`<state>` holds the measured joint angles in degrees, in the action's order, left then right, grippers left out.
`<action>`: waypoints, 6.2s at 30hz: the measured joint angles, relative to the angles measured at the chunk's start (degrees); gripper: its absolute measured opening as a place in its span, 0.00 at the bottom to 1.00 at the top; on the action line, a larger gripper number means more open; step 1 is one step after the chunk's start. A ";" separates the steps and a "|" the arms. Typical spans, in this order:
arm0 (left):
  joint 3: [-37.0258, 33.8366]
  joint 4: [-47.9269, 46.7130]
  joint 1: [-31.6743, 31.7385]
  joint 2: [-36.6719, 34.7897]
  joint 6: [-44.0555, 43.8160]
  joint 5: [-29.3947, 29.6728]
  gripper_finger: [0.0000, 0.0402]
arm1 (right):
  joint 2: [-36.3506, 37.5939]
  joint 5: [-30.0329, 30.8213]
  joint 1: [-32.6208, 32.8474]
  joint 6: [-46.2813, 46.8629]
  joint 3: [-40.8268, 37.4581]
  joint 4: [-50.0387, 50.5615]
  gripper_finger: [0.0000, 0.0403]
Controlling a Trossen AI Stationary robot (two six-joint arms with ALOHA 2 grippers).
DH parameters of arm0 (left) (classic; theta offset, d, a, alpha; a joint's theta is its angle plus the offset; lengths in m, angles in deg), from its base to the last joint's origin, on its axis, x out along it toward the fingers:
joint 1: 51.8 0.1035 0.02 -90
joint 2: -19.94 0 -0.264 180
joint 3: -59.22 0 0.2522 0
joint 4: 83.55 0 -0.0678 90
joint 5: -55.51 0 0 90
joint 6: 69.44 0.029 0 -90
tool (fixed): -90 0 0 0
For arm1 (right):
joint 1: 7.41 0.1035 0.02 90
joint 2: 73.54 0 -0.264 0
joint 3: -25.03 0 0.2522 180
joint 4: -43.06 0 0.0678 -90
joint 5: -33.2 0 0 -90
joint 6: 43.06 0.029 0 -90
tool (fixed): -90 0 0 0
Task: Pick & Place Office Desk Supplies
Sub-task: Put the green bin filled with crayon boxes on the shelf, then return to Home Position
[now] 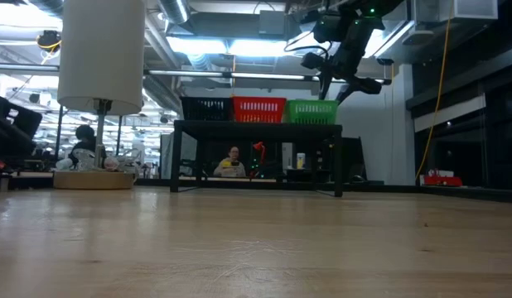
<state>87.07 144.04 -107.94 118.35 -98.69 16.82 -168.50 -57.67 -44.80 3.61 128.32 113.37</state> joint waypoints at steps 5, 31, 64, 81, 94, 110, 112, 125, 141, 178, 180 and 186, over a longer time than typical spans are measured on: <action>0.09 -0.82 -0.02 0.00 -1.45 0.82 0.22 | 0.03 0.64 0.00 0.37 0.00 1.24 0.36; 2.80 -4.58 -1.49 -24.95 28.24 -8.90 0.22 | 29.27 12.24 16.87 -16.18 0.04 5.14 0.36; 2.80 -47.46 -6.44 -74.38 33.82 -16.21 0.22 | 43.04 -2.93 77.43 -50.28 -25.19 -39.82 0.36; 2.79 -48.63 -0.88 -73.24 35.15 -20.36 0.28 | 61.64 -1.02 80.14 -56.08 -48.02 -51.82 0.36; 0.66 -69.90 9.84 -93.11 34.77 -35.53 0.28 | 90.90 -1.43 80.09 -54.77 -67.13 -40.42 0.36; -11.73 -63.56 17.44 -97.63 34.06 -45.89 0.28 | 94.94 -3.05 80.13 -55.89 -76.26 -42.60 0.36; -11.76 -63.73 18.42 -97.50 35.62 -46.86 0.28 | 95.01 -2.87 80.13 -54.73 -78.14 -44.31 0.36; -13.32 -61.05 28.05 -89.38 35.08 -51.32 0.28 | 94.99 -1.47 80.15 -47.12 -87.71 -55.15 0.36; -13.44 -61.04 33.44 -82.07 37.42 -51.23 0.28 | 86.53 1.06 80.13 -47.60 -88.24 -55.97 0.36; -13.49 -59.55 33.38 -75.95 37.00 -50.86 0.28 | 83.36 1.06 80.13 -56.25 -88.21 -56.08 0.36; -13.49 -59.49 33.38 -75.95 37.01 -50.86 0.28 | 83.36 1.06 80.13 -56.21 -88.21 -56.08 0.36; -13.49 -59.44 33.38 -75.95 37.03 -50.86 0.28 | 83.36 1.06 80.15 -56.16 -88.19 -56.08 0.36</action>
<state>73.59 84.60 -74.56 42.40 -61.66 -34.04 -85.14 -56.62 35.35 -52.55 40.13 57.29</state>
